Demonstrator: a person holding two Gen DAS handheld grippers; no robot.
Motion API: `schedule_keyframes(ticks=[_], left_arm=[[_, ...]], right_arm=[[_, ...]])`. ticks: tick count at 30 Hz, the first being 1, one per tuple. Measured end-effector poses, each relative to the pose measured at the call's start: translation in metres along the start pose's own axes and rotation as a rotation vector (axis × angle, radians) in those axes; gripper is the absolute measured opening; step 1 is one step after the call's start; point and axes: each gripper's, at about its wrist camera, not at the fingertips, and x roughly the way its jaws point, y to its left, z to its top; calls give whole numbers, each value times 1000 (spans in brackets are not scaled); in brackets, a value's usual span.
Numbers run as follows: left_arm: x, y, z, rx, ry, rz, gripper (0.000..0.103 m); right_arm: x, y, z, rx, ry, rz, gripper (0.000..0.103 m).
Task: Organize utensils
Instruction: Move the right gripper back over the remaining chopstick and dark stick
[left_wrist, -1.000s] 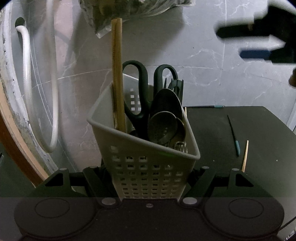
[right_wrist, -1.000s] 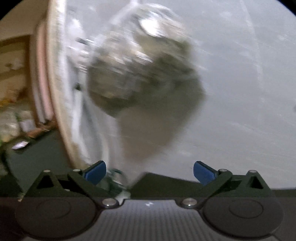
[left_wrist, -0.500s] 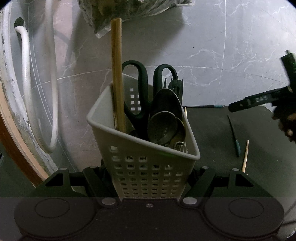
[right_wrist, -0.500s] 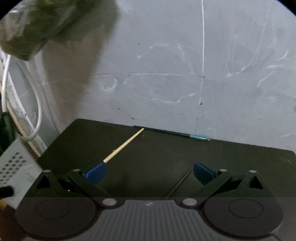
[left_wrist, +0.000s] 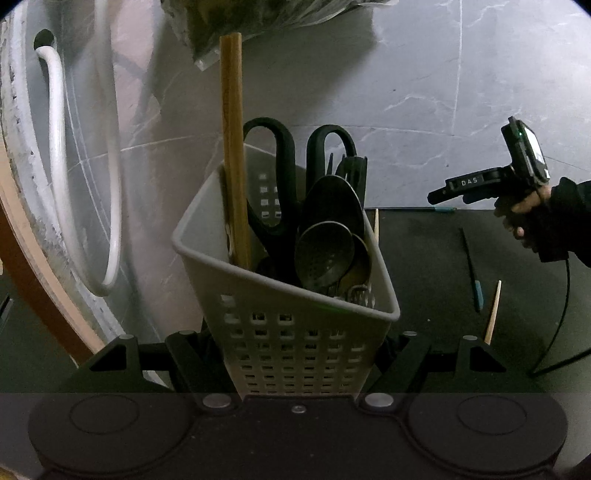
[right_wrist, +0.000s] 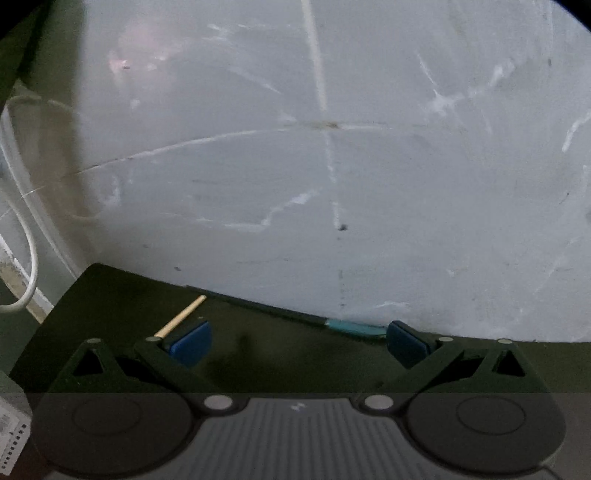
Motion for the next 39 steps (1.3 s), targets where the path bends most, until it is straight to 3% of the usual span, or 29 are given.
schedule_keyframes(ticks=[6,9,13,20,24,31,39], left_arm=[[0,-2,1,-7,11,12,76],[0,-2,1,-7,15,15,76],[0,-3,3,-6,19,16,76],[1,-1,2,-7,14,12,76],[1,0,1,-7,11,8,76],[2,1,1,-2,12,6,76],[4,-1,5,-2,16,6,76]], right_arm=[[19,-20,4,65,-4,57,103],[30,-25,4,106,36,94,103],[31,-19,-2,65,41,129,103],[25,17,-8,-63,132,203,103],[17,31,-2,-98,85,198,103],[41,42,8,-62,49,186,103],[59,36,8,-59,98,195,103]])
